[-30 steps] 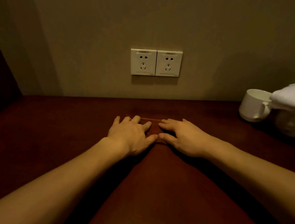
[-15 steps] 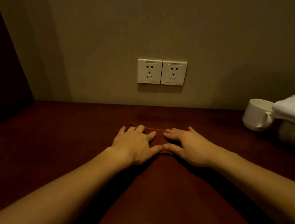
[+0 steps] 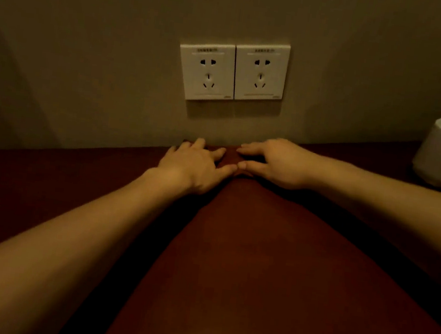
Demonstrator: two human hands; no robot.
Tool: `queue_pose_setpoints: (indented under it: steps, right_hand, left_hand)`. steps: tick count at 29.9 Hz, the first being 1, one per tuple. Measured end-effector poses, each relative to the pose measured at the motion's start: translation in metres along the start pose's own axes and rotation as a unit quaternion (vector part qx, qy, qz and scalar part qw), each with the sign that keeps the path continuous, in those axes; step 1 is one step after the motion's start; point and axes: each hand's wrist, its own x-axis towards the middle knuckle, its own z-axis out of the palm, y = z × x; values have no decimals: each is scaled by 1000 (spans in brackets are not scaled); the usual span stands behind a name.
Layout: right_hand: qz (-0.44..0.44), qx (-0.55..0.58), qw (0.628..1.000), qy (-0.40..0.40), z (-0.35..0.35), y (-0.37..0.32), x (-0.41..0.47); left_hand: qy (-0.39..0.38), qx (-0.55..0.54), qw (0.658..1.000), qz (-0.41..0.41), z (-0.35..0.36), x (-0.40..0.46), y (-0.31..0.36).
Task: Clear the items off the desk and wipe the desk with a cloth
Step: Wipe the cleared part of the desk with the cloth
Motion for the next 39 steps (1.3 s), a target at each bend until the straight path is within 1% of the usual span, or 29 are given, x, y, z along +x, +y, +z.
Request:
queue_pose_setpoints:
  steps: [5,9,18,23,30,34,39]
  right_hand:
    - [5,-10,1000,-1,-2,12,8]
    - [16,-23,1000,-6,-6,13,-8]
    - [48,-20,998,-28,-12,-1,-124]
    - [50,-41,997,-44,-11,-21,-187]
    - [51,-33,997,-40,-5,-51,-274]
    - [57,-29,997,-35,-3,-61,-301]
    - [59,-17,997,-37,-7,-55,-292]
  left_hand:
    - [-21,2,1000,-5,-10,23,12]
    - [-27,11,1000,-7,-9,13,28]
    - [1,-1,999,52,-3,-83,86]
    - [14,0,998,68,2,-148,110]
    - [19,3,996,88,7,-236,137]
    - [15,-3,995,99,8,-257,141]
    - [-8,-13,995,95,5,-242,137]
